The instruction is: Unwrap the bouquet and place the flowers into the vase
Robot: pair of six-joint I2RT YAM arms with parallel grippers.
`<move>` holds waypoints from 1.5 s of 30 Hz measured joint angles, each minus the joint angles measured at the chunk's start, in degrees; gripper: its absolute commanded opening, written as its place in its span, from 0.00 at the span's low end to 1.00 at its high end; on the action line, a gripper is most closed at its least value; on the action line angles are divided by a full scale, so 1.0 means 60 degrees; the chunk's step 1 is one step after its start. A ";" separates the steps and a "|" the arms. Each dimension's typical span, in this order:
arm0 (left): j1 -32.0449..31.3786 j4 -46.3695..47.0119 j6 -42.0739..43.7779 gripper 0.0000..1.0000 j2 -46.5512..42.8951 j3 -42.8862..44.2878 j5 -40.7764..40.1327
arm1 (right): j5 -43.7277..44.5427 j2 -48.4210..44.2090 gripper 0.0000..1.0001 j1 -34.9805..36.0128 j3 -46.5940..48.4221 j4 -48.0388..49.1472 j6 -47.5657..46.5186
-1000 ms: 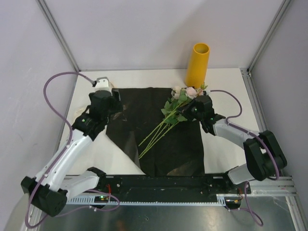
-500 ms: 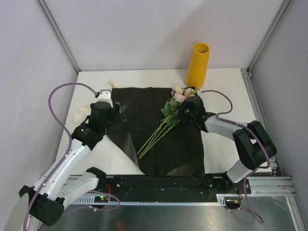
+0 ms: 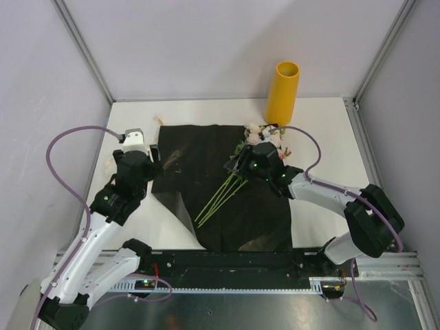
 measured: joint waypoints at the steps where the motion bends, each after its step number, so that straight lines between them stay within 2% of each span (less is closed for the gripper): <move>1: 0.0000 0.0000 0.0004 0.78 -0.0124 0.0000 -0.0182 | -0.0076 0.0095 0.47 0.0222 0.0040 0.0142 -0.0011; 11: 0.0000 0.0015 0.0007 0.79 -0.0987 -0.0109 -0.1315 | -0.0987 0.2772 0.43 0.2386 0.1821 0.1242 -0.0131; 19: 0.0000 0.0058 0.0007 0.79 -0.1147 -0.0138 -0.1574 | -0.1650 0.4251 0.41 0.3483 0.3031 0.1603 -0.0302; 31: 0.0000 0.0062 -0.0011 0.79 -0.1111 -0.0142 -0.1617 | -0.1672 0.5136 0.39 0.4186 0.3501 0.0780 -0.0659; 45: 0.0000 0.0066 -0.0011 0.79 -0.1060 -0.0189 -0.1654 | -0.1053 0.5654 0.35 0.4630 0.4142 -0.0463 -0.1268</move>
